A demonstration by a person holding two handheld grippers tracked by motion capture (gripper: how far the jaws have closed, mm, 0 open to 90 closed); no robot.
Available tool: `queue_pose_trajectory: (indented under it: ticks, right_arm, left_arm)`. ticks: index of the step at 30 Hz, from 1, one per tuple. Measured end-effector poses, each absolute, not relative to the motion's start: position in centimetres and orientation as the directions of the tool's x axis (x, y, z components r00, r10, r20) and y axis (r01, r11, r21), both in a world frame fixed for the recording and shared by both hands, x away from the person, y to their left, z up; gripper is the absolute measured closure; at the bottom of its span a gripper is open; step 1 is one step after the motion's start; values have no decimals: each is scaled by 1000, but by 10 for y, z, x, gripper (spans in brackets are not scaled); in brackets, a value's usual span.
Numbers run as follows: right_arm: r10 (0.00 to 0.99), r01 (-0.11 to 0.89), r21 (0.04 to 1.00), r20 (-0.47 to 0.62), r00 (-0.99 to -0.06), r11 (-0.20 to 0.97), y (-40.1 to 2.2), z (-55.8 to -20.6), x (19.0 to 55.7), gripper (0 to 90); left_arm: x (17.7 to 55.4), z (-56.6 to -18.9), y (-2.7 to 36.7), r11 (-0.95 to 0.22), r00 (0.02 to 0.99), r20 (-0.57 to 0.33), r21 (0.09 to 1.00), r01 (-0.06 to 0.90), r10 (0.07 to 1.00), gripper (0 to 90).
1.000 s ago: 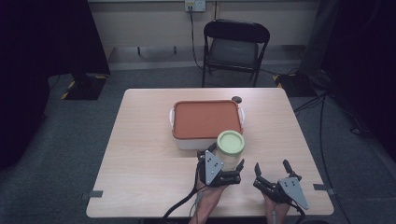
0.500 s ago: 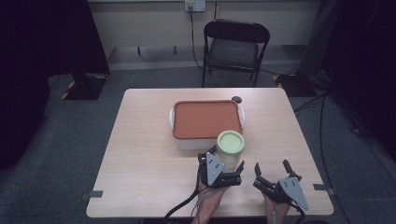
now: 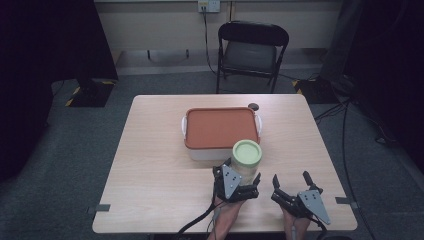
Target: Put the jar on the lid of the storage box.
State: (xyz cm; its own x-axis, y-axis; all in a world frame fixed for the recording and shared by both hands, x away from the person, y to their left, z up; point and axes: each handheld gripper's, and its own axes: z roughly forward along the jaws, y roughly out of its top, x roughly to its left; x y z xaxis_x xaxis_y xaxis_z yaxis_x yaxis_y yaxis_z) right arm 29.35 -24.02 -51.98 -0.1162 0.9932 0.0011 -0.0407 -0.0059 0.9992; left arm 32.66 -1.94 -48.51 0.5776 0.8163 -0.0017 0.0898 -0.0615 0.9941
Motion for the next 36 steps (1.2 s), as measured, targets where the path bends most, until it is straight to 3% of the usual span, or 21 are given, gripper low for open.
queue_pose_trajectory:
  ticks: [36]
  right_arm:
    - [993, -41, 999, 1, -119, -6, -240, -520, 293, 11]
  left_arm:
    - [334, -497, -25, -77, 558, -7, 989, 127, 830, 49]
